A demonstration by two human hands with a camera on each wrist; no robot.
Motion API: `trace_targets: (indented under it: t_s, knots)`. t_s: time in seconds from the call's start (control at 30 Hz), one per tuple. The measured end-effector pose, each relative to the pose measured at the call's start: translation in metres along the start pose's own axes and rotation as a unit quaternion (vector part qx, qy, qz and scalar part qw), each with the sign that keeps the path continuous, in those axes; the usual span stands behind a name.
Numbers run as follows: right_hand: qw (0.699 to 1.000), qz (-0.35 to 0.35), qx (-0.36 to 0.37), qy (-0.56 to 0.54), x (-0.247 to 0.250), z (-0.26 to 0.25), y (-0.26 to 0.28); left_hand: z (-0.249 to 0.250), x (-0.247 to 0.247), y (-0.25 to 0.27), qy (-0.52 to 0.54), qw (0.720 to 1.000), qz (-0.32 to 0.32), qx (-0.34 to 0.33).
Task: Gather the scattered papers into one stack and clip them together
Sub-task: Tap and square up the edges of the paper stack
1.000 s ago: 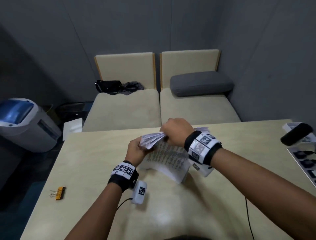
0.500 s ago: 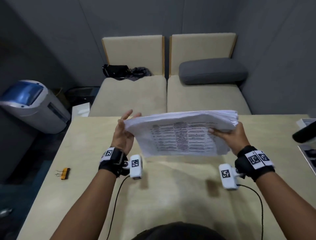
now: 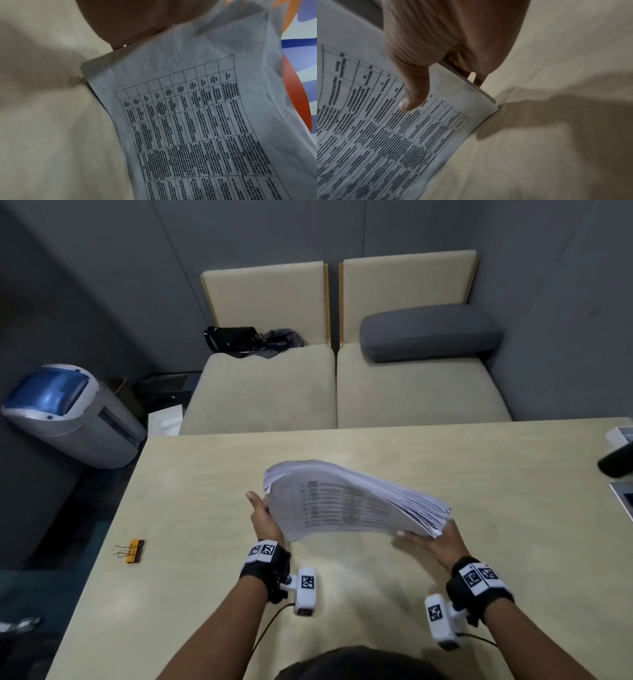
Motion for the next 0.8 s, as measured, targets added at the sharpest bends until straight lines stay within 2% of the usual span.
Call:
trace_targets:
  t_s: [0.17,0.27,0.37,0.43,0.53,0.6,0.67,0.73,0.8]
  knots:
    - [0.999,0.002,0.023,0.035,-0.009,0.012,0.002,-0.009,-0.008,0.016,0.002,0.999,-0.028,0.027]
    - [0.999,0.032,0.02,0.013,-0.008,0.009,0.002,-0.022,-0.006,-0.004,0.005,0.999,-0.007,0.037]
    - [0.999,0.04,0.002,-0.014,-0.002,0.008,-0.002,-0.002,-0.006,0.002,0.009,0.999,0.003,0.034]
    - [0.999,0.04,-0.011,-0.016,0.005,0.009,-0.007,0.023,-0.009,0.002,0.011,1.0,-0.005,-0.005]
    - [1.0,0.017,0.0,0.014,0.007,-0.001,-0.008,0.078,-0.022,0.023,0.004,0.992,-0.043,-0.119]
    - [1.0,0.009,0.013,0.017,0.005,-0.008,-0.008,0.105,-0.034,0.039,-0.04,0.972,-0.069,-0.221]
    - [1.0,0.017,0.009,-0.004,0.005,-0.014,-0.006,0.117,-0.045,0.051,-0.111,0.938,-0.087,-0.316]
    - [0.999,0.023,0.014,-0.023,0.006,-0.015,-0.005,0.117,-0.044,0.049,-0.139,0.929,-0.062,-0.336]
    - [0.999,0.025,0.012,-0.028,0.005,-0.015,-0.004,0.114,-0.039,0.044,-0.12,0.937,-0.044,-0.324]
Point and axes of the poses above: each hand's wrist, its own y-axis away from the middle knuckle, its own x-axis out of the back of the hand, z = x × y, the point moved 10 cm from there along -y, towards the middle knuckle, and after that the axes turned 11 degrees about z, right-handed, at the moved point
